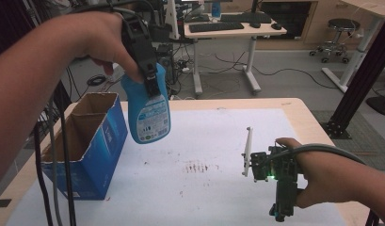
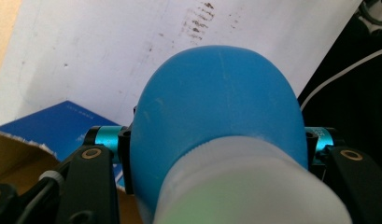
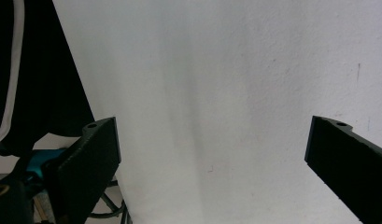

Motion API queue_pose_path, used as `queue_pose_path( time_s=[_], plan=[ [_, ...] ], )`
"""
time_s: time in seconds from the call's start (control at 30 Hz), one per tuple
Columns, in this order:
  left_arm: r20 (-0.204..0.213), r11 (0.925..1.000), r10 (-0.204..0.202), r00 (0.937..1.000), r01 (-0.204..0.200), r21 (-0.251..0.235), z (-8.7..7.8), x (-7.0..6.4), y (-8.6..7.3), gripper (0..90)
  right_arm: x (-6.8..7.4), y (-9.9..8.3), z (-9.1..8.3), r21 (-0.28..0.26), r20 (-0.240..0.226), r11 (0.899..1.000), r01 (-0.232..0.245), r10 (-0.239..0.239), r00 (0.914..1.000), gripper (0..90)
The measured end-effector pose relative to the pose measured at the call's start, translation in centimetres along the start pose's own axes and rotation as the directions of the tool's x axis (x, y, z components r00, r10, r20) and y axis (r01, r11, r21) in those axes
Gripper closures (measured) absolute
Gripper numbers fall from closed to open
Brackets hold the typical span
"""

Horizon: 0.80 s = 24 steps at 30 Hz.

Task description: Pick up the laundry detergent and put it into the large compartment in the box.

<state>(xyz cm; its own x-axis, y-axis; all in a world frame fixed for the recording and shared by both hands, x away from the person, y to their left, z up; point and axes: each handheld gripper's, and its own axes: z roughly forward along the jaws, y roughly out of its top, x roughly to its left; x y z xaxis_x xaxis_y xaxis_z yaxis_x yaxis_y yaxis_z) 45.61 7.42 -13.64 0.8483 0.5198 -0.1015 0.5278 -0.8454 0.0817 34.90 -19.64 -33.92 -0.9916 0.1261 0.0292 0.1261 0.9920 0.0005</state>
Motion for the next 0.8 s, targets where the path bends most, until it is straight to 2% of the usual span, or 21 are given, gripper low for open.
queue_pose_path(
  time_s=[0.03,0.07,0.1,0.13,0.27,0.4,0.57,0.63,0.67,0.73,0.77,0.8],
  plan=[
    [0.000,1.0000,0.000,1.0000,0.000,0.000,0.0,0.0,0.0,39.9,0.0,0.0,0.0,0.000,0.000,1.000,0.000,0.000,1.0000,2.5],
    [-0.002,0.9993,-0.029,0.9996,0.028,-0.023,-1.2,0.2,-1.1,39.9,0.1,0.3,-0.1,-0.003,-0.005,1.000,-0.006,0.006,1.0000,2.5],
    [0.000,0.9990,-0.036,0.9993,0.036,-0.026,-1.6,0.4,-1.4,39.9,0.2,0.4,-0.1,-0.004,-0.007,1.000,-0.003,0.003,1.0000,2.5],
    [0.000,0.9990,-0.036,0.9993,0.036,-0.026,-1.6,0.4,-1.4,39.9,0.2,0.4,-0.1,-0.004,-0.007,1.000,-0.003,0.003,1.0000,2.5],
    [0.008,0.9948,-0.084,0.9964,0.084,-0.057,-2.8,0.9,-3.1,39.9,0.3,0.6,-0.1,0.000,-0.006,1.000,-0.001,0.001,1.0000,2.5],
    [-0.002,0.9882,-0.135,0.9908,0.135,-0.073,-3.5,1.4,-5.0,39.9,0.3,0.8,-0.1,0.000,-0.001,1.000,0.011,-0.011,0.9999,2.5],
    [-0.027,0.9716,-0.223,0.9744,0.220,-0.087,-4.2,2.0,-7.4,39.9,0.4,1.1,-0.1,0.001,-0.001,1.000,0.029,-0.029,0.9996,2.5],
    [-0.034,0.9605,-0.267,0.9631,0.263,-0.090,-4.4,2.3,-8.5,39.8,0.5,1.3,-0.1,0.006,-0.001,0.999,0.033,-0.033,0.9994,2.5],
    [-0.034,0.9605,-0.267,0.9631,0.263,-0.090,-4.4,2.3,-8.5,39.8,0.5,1.3,-0.1,0.006,-0.001,0.999,0.033,-0.033,0.9994,2.5],
    [-0.048,0.9401,-0.333,0.9417,0.328,-0.094,-4.9,2.8,-10.3,39.8,0.5,1.6,-0.1,0.004,-0.001,0.999,0.042,-0.042,0.9991,2.5],
    [-0.048,0.9401,-0.333,0.9417,0.328,-0.094,-4.9,2.8,-10.3,39.8,0.5,1.6,-0.1,0.004,-0.001,0.999,0.042,-0.042,0.9991,2.5],
    [-0.065,0.9367,-0.345,0.9364,0.339,-0.087,-5.3,3.1,-11.3,39.8,0.6,1.9,-0.1,0.007,0.000,0.999,0.049,-0.049,0.9988,2.5]
  ],
)
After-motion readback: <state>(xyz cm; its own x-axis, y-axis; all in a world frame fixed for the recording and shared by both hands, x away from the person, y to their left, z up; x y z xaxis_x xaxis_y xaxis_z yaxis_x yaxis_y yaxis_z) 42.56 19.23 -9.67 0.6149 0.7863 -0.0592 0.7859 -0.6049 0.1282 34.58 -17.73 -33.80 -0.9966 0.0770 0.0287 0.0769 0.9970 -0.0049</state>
